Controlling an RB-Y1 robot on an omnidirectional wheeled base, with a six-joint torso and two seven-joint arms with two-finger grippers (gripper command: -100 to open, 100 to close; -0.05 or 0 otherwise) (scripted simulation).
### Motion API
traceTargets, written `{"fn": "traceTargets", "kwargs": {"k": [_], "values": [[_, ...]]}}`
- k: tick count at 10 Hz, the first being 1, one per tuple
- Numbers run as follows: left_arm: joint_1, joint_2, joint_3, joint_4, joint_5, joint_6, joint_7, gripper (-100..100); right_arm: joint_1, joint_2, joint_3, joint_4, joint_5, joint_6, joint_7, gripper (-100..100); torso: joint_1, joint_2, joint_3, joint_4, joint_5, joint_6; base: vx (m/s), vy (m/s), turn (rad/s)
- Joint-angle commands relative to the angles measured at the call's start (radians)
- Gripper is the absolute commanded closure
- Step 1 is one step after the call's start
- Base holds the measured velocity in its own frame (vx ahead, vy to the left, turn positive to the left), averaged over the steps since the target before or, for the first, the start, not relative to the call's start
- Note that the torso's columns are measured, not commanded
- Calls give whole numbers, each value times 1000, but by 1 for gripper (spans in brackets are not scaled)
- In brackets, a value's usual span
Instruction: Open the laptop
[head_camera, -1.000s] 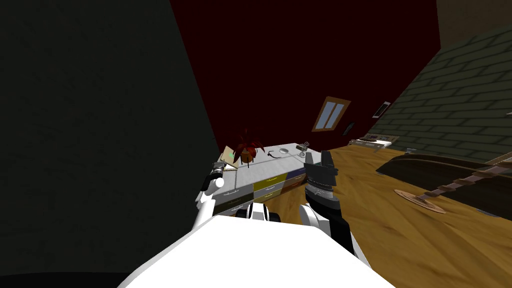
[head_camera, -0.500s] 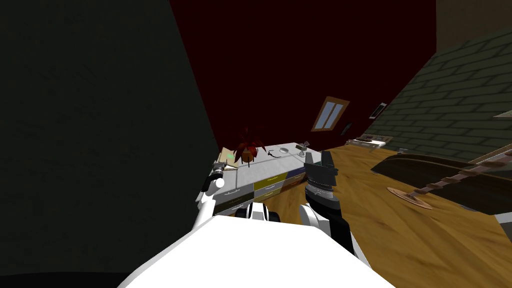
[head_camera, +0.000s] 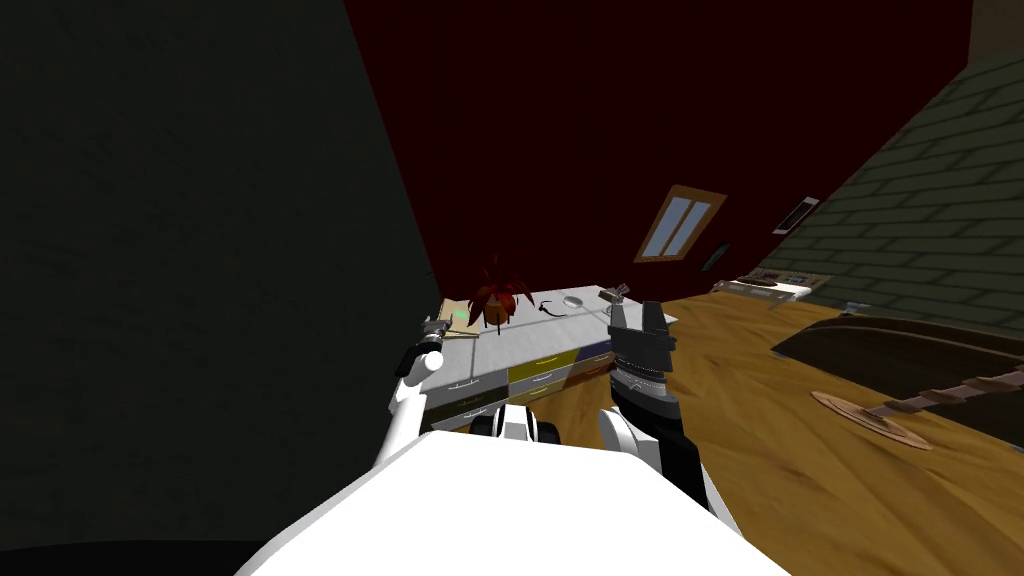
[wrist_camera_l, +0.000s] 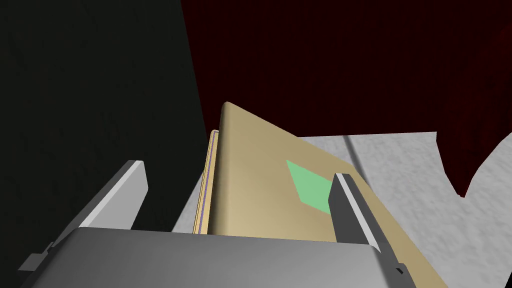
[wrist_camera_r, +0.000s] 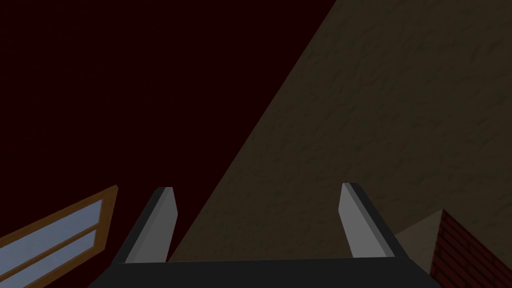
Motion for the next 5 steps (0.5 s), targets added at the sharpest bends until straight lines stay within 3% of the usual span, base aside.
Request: {"fn": "traceTargets", "kwargs": {"k": [1, 2, 3, 4, 5], "values": [[-18, 6, 30, -43, 1, 77, 0, -100, 0, 0, 0, 0, 0, 0, 0, 0, -1, -1, 0, 0, 0, 0, 26, -70, 32], [-24, 10, 40, -58, 2, 104, 1, -100, 0, 0, 0, 0, 0, 0, 0, 0, -2, -1, 0, 0, -1, 0, 35, -61, 93], [-22, 7, 34, -47, 1, 83, 0, -100, 0, 0, 0, 0, 0, 0, 0, 0, -1, -1, -1, 0, 0, 0, 18, -20, 58], [-22, 8, 35, -49, 1, 89, 0, 0, 0, 0, 0, 0, 0, 0, 0, 0, 2, 0, 0, 0, 1, 0, 0, 0, 0], [-22, 8, 35, -49, 1, 89, 0, 0, 0, 0, 0, 0, 0, 0, 0, 0, 2, 1, 1, 0, 1, 0, 0, 0, 0]]}}
